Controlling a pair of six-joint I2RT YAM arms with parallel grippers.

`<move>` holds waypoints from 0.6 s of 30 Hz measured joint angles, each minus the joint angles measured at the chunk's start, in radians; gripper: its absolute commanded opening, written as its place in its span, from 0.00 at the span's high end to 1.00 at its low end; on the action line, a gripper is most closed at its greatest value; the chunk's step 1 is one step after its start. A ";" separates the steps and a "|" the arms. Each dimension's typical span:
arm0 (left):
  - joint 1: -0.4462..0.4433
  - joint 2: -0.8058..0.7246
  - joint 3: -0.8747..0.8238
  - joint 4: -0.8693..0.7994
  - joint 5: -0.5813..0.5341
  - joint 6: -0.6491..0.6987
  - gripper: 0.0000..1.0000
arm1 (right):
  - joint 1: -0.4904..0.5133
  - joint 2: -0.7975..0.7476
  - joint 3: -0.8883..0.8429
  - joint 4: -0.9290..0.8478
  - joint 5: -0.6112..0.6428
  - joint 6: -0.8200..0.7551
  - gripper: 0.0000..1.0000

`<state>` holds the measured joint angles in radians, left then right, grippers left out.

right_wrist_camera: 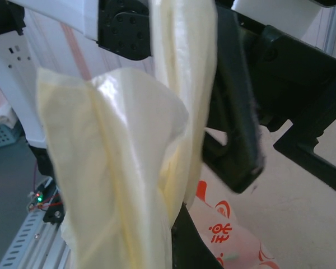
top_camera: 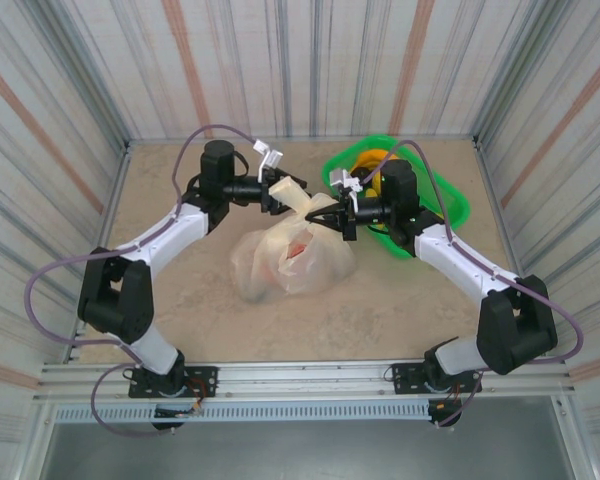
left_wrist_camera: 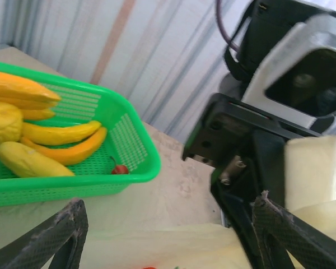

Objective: Place the fake fruits into the plastic bag and tie a complex knot

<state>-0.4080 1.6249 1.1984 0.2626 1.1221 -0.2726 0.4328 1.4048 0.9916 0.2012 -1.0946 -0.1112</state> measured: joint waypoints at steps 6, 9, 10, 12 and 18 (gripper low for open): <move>-0.012 0.000 0.049 -0.127 0.066 0.091 0.18 | -0.001 -0.026 -0.001 -0.042 0.021 -0.044 1.00; -0.012 -0.004 0.081 -0.211 0.095 0.142 0.17 | -0.001 -0.045 -0.002 -0.063 0.034 -0.086 1.00; -0.012 -0.008 0.090 -0.237 0.103 0.158 0.16 | -0.001 -0.050 -0.002 -0.074 0.039 -0.104 1.00; -0.012 -0.019 0.108 -0.298 0.117 0.196 0.13 | -0.001 -0.056 -0.002 -0.095 0.051 -0.138 1.00; -0.014 -0.067 0.130 -0.437 0.133 0.303 0.10 | 0.002 -0.061 -0.002 -0.142 0.081 -0.212 1.00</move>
<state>-0.4217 1.5578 1.3281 -0.1745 1.2552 0.0307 0.4351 1.3434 0.9901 0.0589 -1.0134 -0.3237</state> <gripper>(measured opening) 0.886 0.043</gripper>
